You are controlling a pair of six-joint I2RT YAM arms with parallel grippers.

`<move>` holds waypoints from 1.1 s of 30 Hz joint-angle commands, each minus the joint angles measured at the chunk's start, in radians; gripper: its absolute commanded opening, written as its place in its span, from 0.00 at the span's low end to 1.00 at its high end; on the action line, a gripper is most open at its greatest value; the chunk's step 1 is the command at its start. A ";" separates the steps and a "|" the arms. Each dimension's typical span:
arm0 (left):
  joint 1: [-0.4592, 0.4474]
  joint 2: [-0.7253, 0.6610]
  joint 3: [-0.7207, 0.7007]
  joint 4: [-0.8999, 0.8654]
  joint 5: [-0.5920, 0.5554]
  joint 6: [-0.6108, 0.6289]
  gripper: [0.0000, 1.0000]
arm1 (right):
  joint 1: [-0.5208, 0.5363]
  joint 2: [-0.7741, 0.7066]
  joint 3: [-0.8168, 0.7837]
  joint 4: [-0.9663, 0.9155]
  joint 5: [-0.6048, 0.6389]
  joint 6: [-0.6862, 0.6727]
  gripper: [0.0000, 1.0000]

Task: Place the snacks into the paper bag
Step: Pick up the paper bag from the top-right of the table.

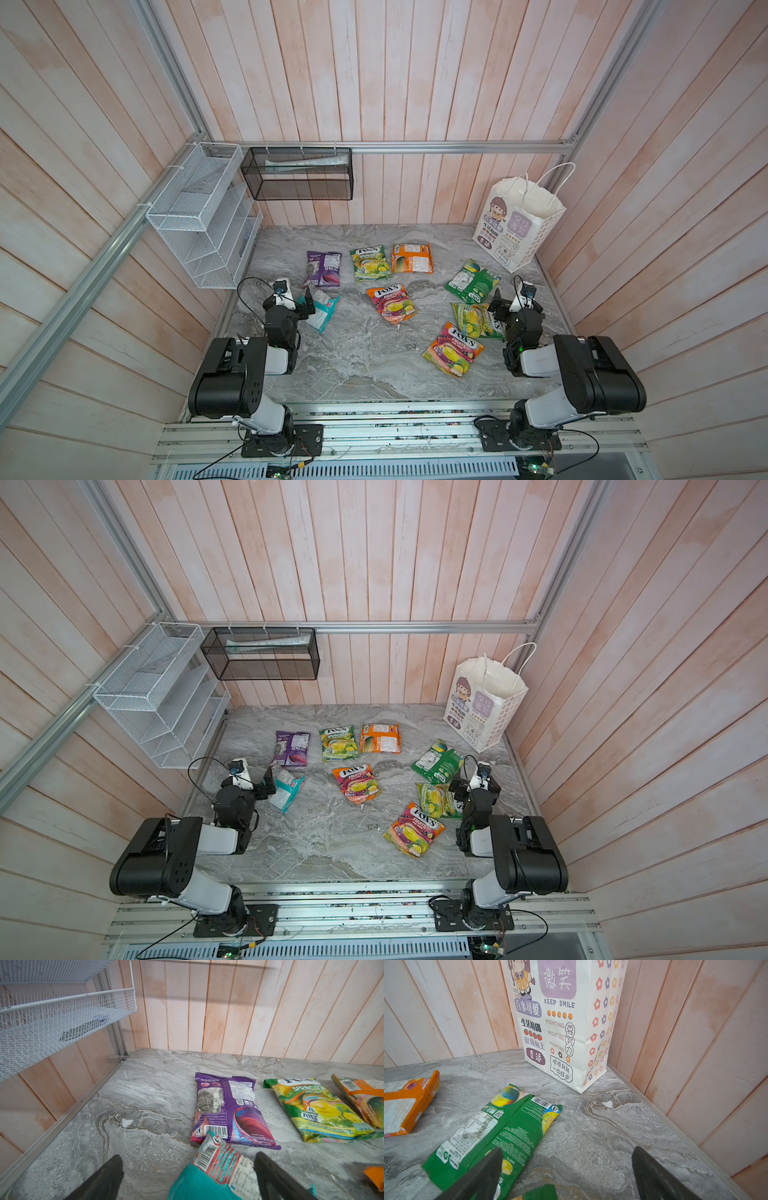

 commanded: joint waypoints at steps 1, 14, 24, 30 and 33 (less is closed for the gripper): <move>0.005 -0.012 0.005 0.007 0.019 -0.004 1.00 | 0.004 -0.007 0.015 -0.002 0.007 -0.008 0.98; -0.171 -0.200 0.309 -0.605 -0.355 -0.081 1.00 | 0.000 -0.017 -0.002 0.030 0.038 0.005 0.98; -0.130 -0.407 0.703 -1.217 0.256 -0.599 1.00 | -0.006 -0.530 0.191 -0.653 0.333 0.284 0.98; -0.130 -0.498 0.711 -1.234 0.587 -0.412 1.00 | -0.200 -0.510 0.433 -0.908 0.118 0.552 0.98; -0.148 -0.574 0.654 -1.203 0.578 -0.396 1.00 | -0.277 -0.401 0.598 -1.056 0.002 0.666 0.98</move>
